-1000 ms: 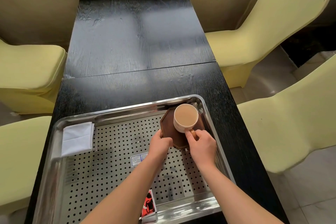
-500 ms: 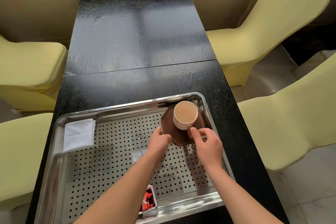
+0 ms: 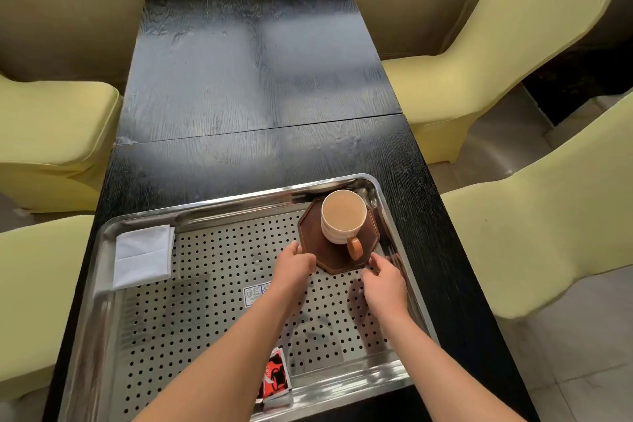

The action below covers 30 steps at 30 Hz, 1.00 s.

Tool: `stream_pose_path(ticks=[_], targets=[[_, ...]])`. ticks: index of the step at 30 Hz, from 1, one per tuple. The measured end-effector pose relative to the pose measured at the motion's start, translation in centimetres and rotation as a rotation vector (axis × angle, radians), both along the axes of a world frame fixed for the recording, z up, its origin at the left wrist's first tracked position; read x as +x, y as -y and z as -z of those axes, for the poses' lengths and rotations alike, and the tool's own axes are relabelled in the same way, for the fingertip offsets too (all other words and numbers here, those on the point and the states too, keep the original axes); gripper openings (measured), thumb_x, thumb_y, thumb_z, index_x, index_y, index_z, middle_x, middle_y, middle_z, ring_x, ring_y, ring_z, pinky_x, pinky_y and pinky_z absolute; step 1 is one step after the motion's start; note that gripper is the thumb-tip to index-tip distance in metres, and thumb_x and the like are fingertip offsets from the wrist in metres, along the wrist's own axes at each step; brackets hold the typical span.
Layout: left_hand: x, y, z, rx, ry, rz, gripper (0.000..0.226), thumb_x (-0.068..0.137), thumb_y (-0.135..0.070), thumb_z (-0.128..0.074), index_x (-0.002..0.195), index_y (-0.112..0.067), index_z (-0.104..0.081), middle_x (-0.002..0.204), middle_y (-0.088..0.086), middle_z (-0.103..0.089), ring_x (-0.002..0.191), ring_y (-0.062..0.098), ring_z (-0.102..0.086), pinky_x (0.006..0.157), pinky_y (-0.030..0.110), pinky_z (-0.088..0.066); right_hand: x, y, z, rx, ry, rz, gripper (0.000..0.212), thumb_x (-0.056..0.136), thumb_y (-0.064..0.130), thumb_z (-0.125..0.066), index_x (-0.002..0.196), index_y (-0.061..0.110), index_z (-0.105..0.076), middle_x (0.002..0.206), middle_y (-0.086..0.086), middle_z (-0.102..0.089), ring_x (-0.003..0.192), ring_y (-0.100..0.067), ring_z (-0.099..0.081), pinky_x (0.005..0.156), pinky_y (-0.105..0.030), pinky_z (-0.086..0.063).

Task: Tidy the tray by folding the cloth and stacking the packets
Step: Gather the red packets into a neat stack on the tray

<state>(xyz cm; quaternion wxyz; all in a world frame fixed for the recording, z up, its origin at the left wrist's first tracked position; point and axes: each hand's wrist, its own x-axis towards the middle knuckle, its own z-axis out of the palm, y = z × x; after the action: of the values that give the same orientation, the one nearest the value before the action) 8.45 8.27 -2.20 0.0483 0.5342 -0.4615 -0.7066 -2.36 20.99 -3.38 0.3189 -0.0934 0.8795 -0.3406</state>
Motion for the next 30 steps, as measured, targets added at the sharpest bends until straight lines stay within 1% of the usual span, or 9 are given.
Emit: stream_pose_path(ticks=[4,7,10,15,19,24,26,28,30], targets=[[0.0,-0.2,0.0,-0.008,0.001,0.014,0.031,0.067,0.010,-0.048,0.069,-0.021,-0.047,0.060,-0.009,-0.050,0.053,0.008,-0.039,0.049,0.023,-0.034,0.0,-0.1,0.0,0.005,-0.014,-0.022,0.048,0.101,0.015,-0.051,0.148,0.016,-0.046,0.144,-0.007,-0.057,0.134,-0.025,-0.051,0.109,-0.043,-0.042],[0.3,-0.1,0.1,-0.021,0.003,0.010,0.032,0.072,0.010,-0.049,0.082,-0.020,-0.053,0.073,-0.006,-0.054,0.061,0.008,-0.048,0.055,0.025,-0.040,0.0,-0.1,0.0,0.011,-0.023,-0.038,0.048,0.101,0.015,-0.050,0.149,0.017,-0.045,0.144,-0.006,-0.057,0.133,-0.024,-0.051,0.108,-0.041,-0.042],[0.3,0.0,0.2,-0.004,-0.005,0.008,0.049,0.073,0.011,-0.047,0.120,-0.001,-0.054,0.106,0.006,-0.066,0.090,0.021,-0.063,0.068,0.035,-0.051,0.0,0.0,-0.2,0.020,-0.033,-0.045,0.049,0.101,0.015,-0.050,0.149,0.018,-0.045,0.143,-0.006,-0.057,0.132,-0.024,-0.052,0.108,-0.041,-0.043],[0.3,0.0,0.0,0.024,-0.007,-0.022,0.028,0.071,0.012,-0.045,0.087,-0.009,-0.053,0.095,0.012,-0.063,0.070,0.015,-0.046,0.055,0.025,-0.037,0.0,0.1,-0.8,0.024,-0.025,-0.121,0.053,0.097,0.015,-0.054,0.149,0.024,-0.044,0.135,-0.006,-0.063,0.121,-0.022,-0.060,0.103,-0.047,-0.051],[0.4,0.0,-0.1,0.054,-0.037,-0.037,0.058,0.073,0.012,-0.047,0.128,-0.004,-0.054,0.128,0.017,-0.060,0.087,0.015,-0.056,0.070,0.033,-0.045,0.0,0.1,-1.0,0.045,-0.077,-0.190,0.052,0.096,0.018,-0.058,0.146,0.026,-0.047,0.139,-0.003,-0.060,0.130,-0.022,-0.054,0.109,-0.045,-0.046],[0.3,-0.2,-0.2,0.065,-0.004,-0.048,0.032,0.071,0.014,-0.046,0.086,-0.012,-0.056,0.087,0.015,-0.059,0.075,0.015,-0.050,0.068,0.030,-0.043,0.2,0.1,-1.1,0.045,-0.145,-0.257,0.047,0.095,0.018,-0.059,0.140,0.028,-0.053,0.131,0.000,-0.064,0.119,-0.020,-0.057,0.103,-0.039,-0.047],[0.4,-0.2,-0.1,0.046,-0.024,-0.046,0.050,0.073,0.014,-0.047,0.118,-0.007,-0.057,0.111,0.024,-0.062,0.089,0.019,-0.056,0.076,0.034,-0.045,0.3,-0.1,-0.9,0.057,-0.140,-0.257,0.050,0.096,0.017,-0.058,0.145,0.025,-0.049,0.137,-0.003,-0.060,0.126,-0.022,-0.054,0.108,-0.042,-0.045],[0.7,0.1,0.0,0.051,-0.015,-0.054,0.076,0.076,0.012,-0.049,0.149,-0.005,-0.036,0.136,0.023,-0.053,0.110,0.026,-0.059,0.084,0.035,-0.047,0.2,-0.2,-0.8,0.057,-0.118,-0.242,0.054,0.096,0.016,-0.057,0.149,0.022,-0.043,0.144,-0.005,-0.056,0.134,-0.024,-0.049,0.112,-0.044,-0.042],[1.5,0.4,-0.4,0.020,0.012,-0.063,0.082,0.078,0.011,-0.051,0.155,-0.007,-0.027,0.150,0.019,-0.043,0.127,0.030,-0.052,0.093,0.037,-0.048,0.3,-0.5,-0.7,0.053,-0.102,-0.233,0.054,0.097,0.017,-0.056,0.149,0.020,-0.042,0.146,-0.006,-0.053,0.137,-0.025,-0.048,0.113,-0.045,-0.041]])
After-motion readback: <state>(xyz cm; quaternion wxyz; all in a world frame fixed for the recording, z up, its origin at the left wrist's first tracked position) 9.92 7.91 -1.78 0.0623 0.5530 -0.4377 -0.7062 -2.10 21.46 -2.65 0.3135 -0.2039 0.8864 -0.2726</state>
